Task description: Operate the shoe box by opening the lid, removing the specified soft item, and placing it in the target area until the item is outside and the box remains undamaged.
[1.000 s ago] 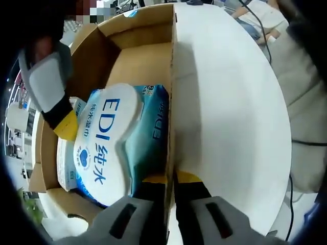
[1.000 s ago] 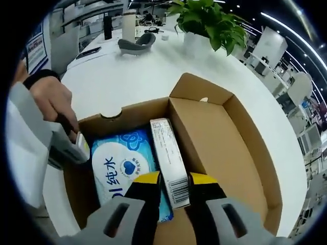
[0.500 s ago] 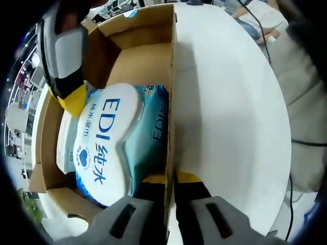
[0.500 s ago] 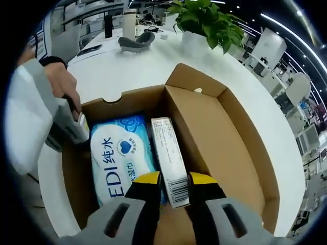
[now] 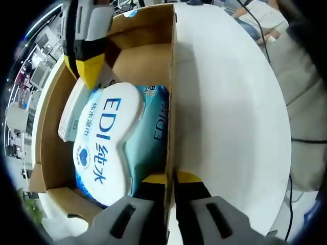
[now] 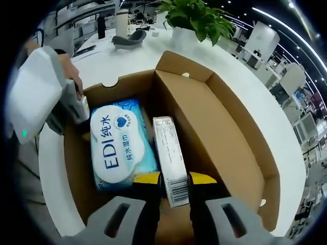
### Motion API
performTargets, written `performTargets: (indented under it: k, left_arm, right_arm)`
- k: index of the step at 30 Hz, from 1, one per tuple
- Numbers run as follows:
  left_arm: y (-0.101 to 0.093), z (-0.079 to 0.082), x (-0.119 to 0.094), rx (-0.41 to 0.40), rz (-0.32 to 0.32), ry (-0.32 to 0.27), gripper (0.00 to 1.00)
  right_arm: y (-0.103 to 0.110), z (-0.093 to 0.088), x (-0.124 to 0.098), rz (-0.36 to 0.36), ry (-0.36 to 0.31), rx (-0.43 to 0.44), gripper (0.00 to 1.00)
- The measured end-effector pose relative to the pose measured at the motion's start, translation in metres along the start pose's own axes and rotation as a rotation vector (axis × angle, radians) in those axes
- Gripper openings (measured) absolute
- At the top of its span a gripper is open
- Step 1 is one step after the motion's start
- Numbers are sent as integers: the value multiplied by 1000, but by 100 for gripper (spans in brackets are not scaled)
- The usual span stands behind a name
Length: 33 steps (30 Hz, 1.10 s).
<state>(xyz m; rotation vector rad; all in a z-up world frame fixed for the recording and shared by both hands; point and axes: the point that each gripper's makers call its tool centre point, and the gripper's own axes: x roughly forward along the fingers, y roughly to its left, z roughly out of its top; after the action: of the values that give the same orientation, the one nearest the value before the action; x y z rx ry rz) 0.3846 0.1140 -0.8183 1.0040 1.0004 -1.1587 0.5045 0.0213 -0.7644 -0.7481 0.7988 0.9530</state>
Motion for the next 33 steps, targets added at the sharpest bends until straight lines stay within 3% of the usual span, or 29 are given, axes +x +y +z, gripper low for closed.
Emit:
performTargets:
  k: [21,33]
  left_arm:
    - [0,-1,1,3,2,-1,1]
    - [0,0,0,2,2,-1,1]
  right_arm:
    - [13,-47,-30,-39,30,185,15]
    - [17,-55,-35,-42,29,256,16]
